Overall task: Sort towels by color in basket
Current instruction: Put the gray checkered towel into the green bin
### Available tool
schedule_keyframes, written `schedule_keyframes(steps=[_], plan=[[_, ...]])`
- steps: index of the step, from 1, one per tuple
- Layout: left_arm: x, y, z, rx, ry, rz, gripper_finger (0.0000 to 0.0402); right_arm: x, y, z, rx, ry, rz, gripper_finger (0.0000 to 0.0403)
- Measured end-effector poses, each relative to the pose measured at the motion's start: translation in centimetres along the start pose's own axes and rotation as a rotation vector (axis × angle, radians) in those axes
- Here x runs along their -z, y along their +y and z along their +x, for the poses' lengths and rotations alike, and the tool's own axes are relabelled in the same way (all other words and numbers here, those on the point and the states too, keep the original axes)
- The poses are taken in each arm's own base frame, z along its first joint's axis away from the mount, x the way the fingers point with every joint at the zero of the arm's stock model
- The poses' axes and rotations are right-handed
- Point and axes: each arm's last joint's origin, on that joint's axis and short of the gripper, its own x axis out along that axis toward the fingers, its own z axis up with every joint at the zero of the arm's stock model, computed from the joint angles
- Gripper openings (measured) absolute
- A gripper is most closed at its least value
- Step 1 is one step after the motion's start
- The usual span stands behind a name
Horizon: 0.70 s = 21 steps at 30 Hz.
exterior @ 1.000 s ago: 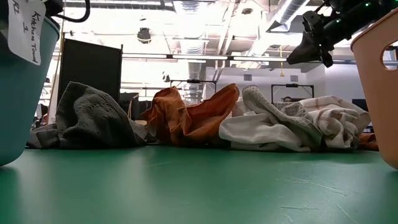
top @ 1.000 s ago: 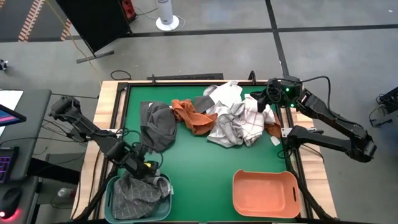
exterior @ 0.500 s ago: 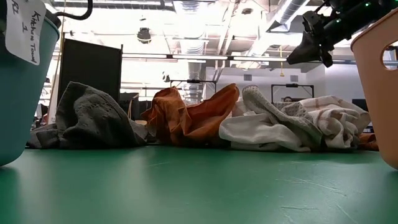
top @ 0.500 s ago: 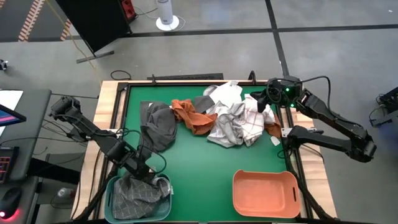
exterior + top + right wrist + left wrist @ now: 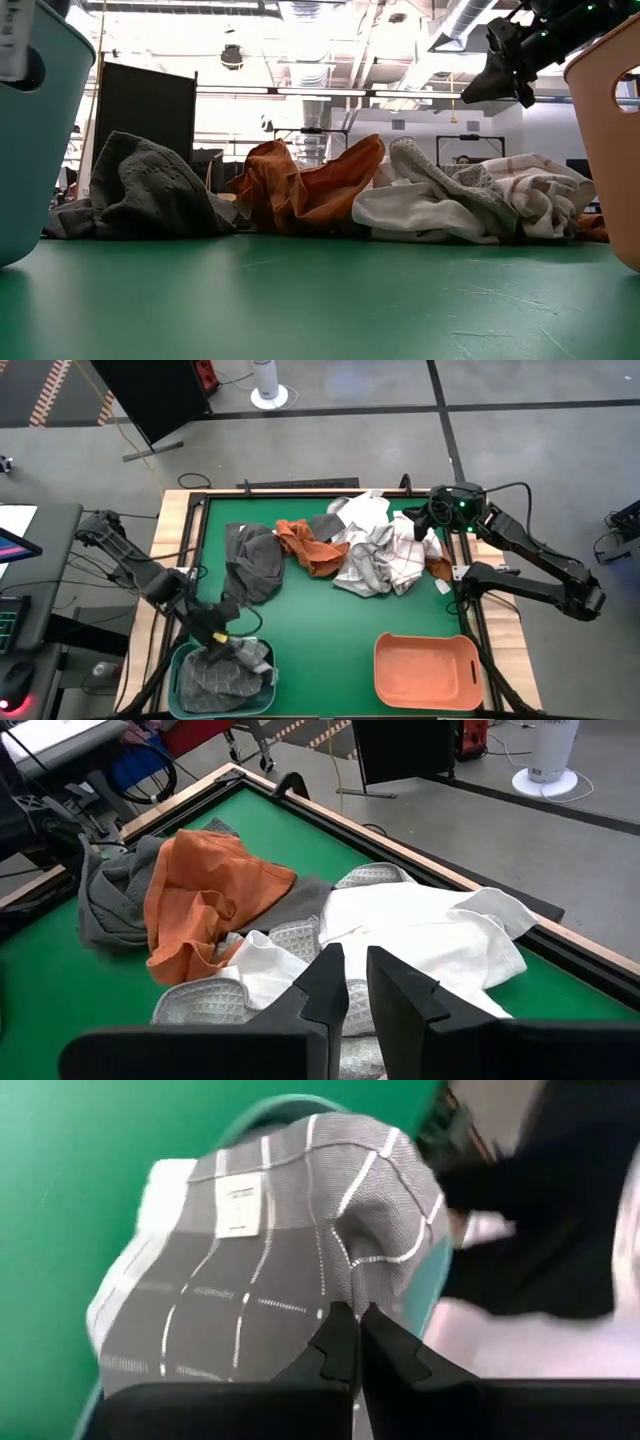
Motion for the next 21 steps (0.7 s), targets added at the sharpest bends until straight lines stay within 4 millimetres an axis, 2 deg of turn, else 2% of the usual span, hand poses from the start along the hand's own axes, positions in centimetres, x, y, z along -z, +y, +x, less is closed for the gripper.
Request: schedule_keyframes(steps=[4, 9, 13, 21], plan=[[0.6, -0.5, 0.9, -0.009, 0.059, 0.181, 0.0001, 0.0, 0.0, 0.0, 0.000, 0.000, -0.001, 0.0076], [1.0, -0.8, 3.3, -0.045, 0.177, 0.270, 0.0001, 0.0, 0.0, 0.0, 0.000, 0.000, -0.003, 0.0076], [0.8, -0.5, 6.1, -0.116, 0.260, 0.194, 0.0000, 0.0, 0.0, 0.0, 0.000, 0.000, -0.004, 0.0076], [-1.0, 0.3, 12.0, -0.220, 0.257, 0.062, 0.0000, 0.0, 0.0, 0.0, 0.000, 0.000, -0.004, 0.0076]])
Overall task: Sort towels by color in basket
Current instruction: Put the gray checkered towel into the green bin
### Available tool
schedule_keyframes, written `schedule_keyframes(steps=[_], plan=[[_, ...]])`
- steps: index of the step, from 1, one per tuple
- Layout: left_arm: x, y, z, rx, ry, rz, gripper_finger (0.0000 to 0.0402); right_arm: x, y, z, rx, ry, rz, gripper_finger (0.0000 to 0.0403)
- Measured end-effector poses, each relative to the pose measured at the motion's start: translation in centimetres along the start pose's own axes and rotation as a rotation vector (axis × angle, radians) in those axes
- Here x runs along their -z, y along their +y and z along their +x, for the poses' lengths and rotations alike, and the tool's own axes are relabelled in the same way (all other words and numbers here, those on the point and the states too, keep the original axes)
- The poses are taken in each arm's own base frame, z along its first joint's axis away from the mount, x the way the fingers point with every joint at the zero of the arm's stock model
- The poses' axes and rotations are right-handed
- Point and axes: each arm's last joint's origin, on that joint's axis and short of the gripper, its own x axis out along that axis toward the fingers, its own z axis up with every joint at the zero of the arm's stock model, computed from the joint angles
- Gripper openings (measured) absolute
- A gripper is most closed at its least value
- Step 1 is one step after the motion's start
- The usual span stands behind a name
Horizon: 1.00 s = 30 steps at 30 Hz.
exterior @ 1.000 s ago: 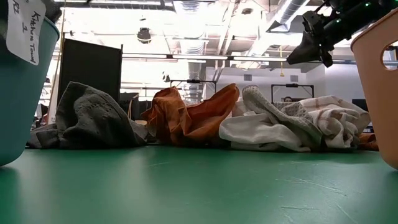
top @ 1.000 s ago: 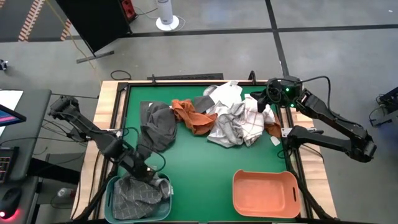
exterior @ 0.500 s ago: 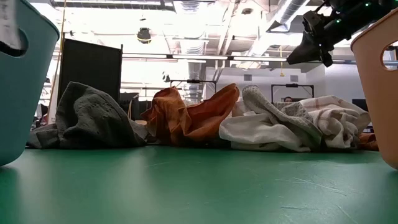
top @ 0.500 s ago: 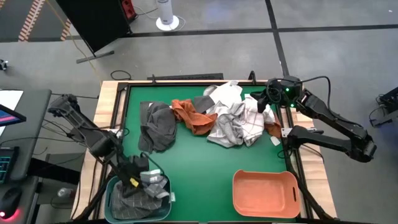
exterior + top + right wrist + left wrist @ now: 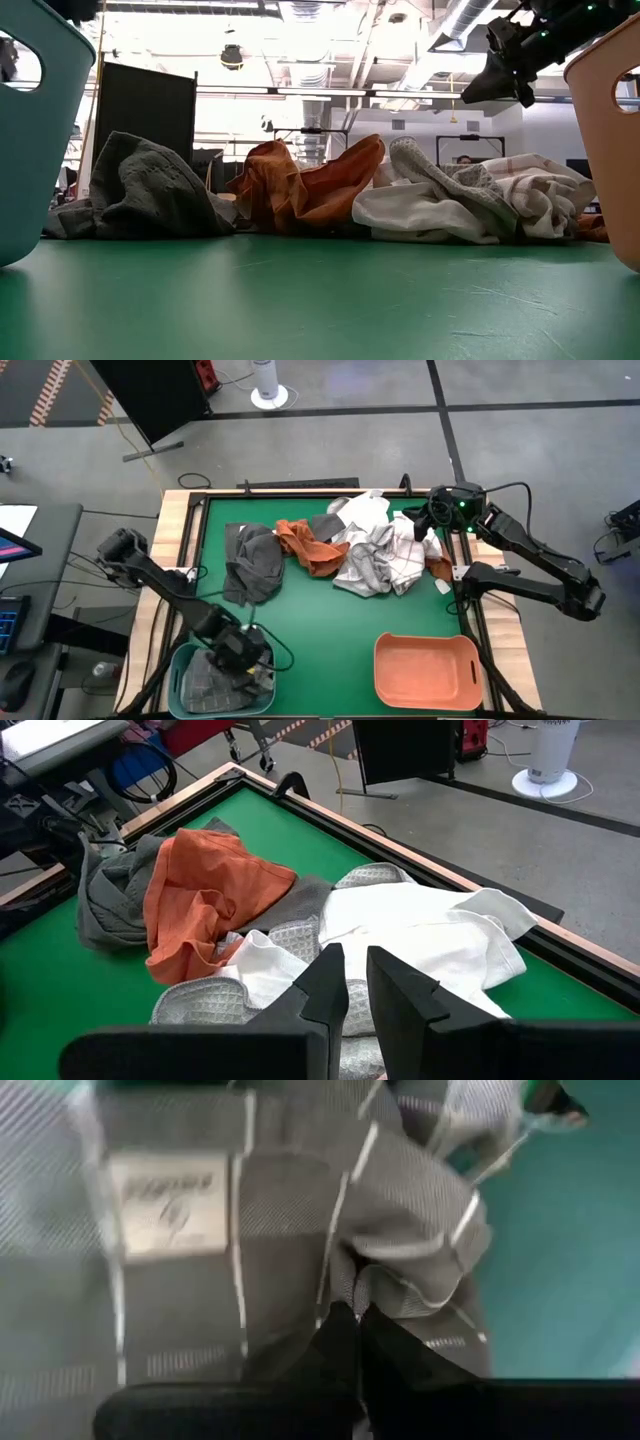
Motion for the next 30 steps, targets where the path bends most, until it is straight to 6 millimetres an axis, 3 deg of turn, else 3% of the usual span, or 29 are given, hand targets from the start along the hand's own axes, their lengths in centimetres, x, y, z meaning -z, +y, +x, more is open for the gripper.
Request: schedule_keyframes(steps=[7, 12, 23, 30], plan=[[-1.6, 0.1, 4.2, -0.043, 0.008, -0.023, 0.0000, 0.0, 0.0, 0.0, 0.000, 0.000, 0.000, 0.0076], [-1.8, 0.1, 4.5, -0.056, -0.009, -0.073, 0.0009, 0.0, 0.0, 0.0, 0.000, 0.000, 0.000, 0.0076], [-0.4, -0.1, -1.2, 0.063, -0.030, -0.129, 0.0145, 0.0, 0.0, 0.0, 0.000, 0.000, 0.000, 0.0076], [1.3, 0.9, -6.8, 0.137, -0.148, -0.232, 0.0163, 0.0, 0.0, 0.0, 0.000, 0.000, 0.000, 0.0076]])
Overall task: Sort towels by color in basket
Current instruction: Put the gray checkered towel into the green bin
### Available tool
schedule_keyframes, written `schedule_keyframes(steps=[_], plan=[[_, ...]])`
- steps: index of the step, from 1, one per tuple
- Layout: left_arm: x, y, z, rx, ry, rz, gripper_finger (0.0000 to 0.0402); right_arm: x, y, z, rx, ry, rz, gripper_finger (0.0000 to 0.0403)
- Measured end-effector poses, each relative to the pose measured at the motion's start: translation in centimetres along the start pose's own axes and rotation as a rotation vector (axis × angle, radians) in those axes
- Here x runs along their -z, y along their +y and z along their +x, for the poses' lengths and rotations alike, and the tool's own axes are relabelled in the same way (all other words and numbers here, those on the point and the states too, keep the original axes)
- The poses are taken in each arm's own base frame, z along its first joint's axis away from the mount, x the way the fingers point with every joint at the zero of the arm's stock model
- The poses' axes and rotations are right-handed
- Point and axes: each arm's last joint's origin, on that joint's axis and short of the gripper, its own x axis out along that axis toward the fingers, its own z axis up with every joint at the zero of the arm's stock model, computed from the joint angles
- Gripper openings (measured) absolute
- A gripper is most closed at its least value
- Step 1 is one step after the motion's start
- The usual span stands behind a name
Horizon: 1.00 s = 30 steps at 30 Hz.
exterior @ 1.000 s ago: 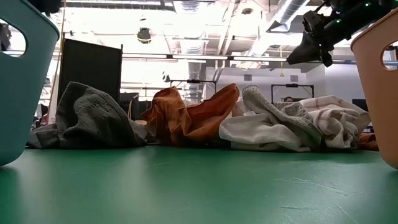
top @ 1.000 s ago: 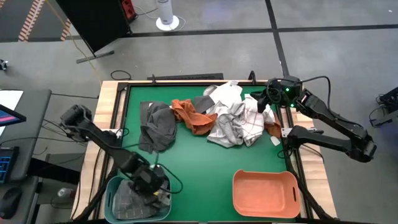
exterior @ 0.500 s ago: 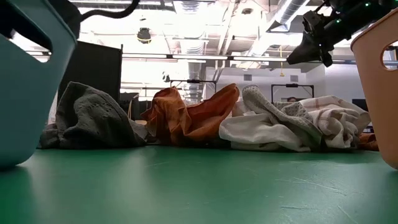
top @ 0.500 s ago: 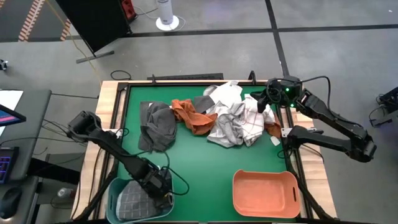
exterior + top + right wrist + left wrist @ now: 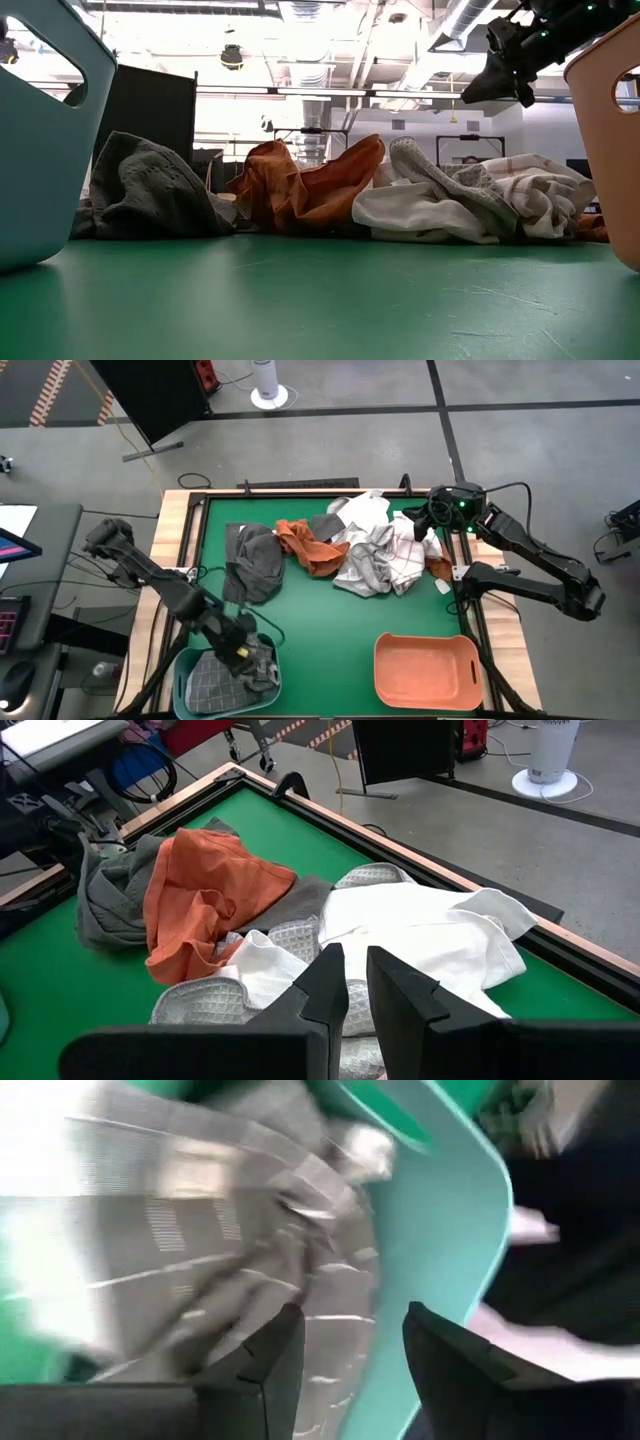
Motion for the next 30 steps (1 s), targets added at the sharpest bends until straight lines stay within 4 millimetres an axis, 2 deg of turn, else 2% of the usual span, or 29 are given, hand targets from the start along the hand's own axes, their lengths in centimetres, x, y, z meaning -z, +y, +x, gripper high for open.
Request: schedule_keyframes(steps=[5, 10, 17, 21, 24, 27, 30], plan=[[0.2, 2.6, -2.8, -0.167, -0.167, -0.117, 0.0153, 0.0, 0.0, 0.0, 0.000, 0.000, 0.000, 0.0076], [-0.4, 4.9, -2.6, -0.258, -0.195, -0.118, 0.0152, 0.0, 0.0, 0.0, 0.000, -0.002, 0.000, 0.0076], [-2.2, 7.1, -0.1, -0.102, -0.212, -0.075, 0.0152, 0.0, 0.0, 0.0, 0.000, -0.002, 0.006, 0.0076], [-2.4, 8.3, 1.6, -0.005, -0.187, -0.076, 0.0151, 0.0, 0.0, 0.0, 0.000, -0.001, 0.007, 0.0076], [-2.5, 8.5, 2.2, 0.080, -0.189, -0.067, 0.0149, 0.0, 0.0, 0.0, 0.000, -0.001, 0.007, 0.0076], [-2.6, 7.9, 1.9, 0.113, -0.200, -0.015, 0.0125, 0.0, 0.0, 0.0, 0.000, -0.001, 0.008, 0.0076], [-2.7, 7.0, 1.2, 0.139, -0.215, 0.061, 0.0070, 0.0, 0.0, 0.0, 0.000, -0.001, 0.004, 0.0076]])
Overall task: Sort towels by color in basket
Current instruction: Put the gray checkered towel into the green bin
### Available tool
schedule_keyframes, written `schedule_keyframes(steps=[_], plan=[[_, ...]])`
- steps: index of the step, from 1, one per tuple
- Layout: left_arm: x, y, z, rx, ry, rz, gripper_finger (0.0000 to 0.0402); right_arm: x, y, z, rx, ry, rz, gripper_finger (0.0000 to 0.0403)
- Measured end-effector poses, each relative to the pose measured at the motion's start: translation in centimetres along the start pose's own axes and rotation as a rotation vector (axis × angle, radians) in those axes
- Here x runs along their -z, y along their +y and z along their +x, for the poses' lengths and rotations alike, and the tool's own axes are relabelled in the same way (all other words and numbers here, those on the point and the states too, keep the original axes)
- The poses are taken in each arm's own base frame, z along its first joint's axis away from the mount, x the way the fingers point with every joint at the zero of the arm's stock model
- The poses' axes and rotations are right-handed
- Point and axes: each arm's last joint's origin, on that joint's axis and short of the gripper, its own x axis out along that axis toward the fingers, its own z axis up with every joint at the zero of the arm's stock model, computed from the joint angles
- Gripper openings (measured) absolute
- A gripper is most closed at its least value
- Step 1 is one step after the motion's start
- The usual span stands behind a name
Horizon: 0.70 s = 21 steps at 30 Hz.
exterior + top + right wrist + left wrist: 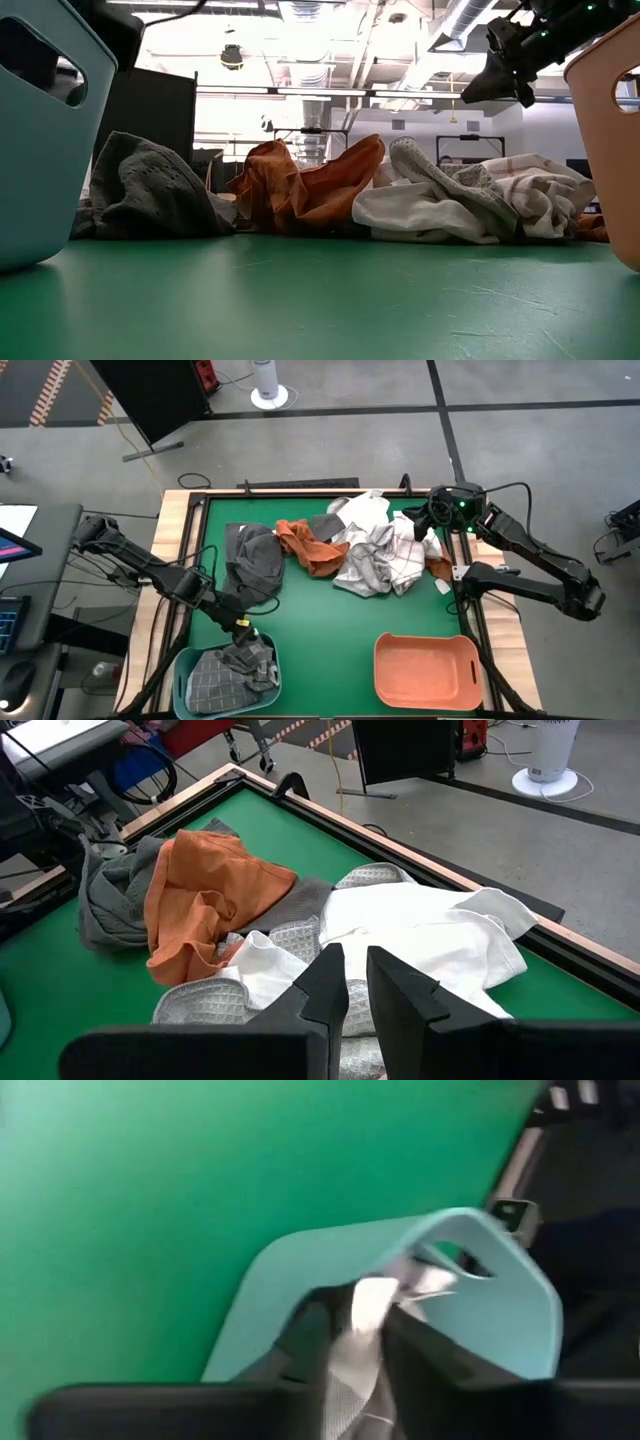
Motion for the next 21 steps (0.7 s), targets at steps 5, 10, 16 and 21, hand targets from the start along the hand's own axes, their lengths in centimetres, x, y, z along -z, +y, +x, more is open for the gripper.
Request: schedule_keyframes(steps=[5, 10, 16, 21], plan=[[-0.4, -1.4, -0.7, 0.060, 0.001, 0.046, 0.0008, 0.0, 0.0, 0.0, 0.000, 0.000, -0.005, 0.0076], [-0.1, -2.6, -1.1, 0.114, 0.043, 0.034, 0.0004, 0.0, 0.0, 0.0, 0.000, -0.001, -0.006, 0.0076], [1.5, -3.3, 0.5, 0.081, 0.123, 0.084, 0.0003, 0.0, 0.0, 0.0, 0.000, -0.001, -0.006, 0.0076], [2.6, -3.2, 3.4, 0.012, 0.173, 0.080, 0.0004, 0.0, 0.0, 0.0, 0.000, -0.002, -0.007, 0.0076]])
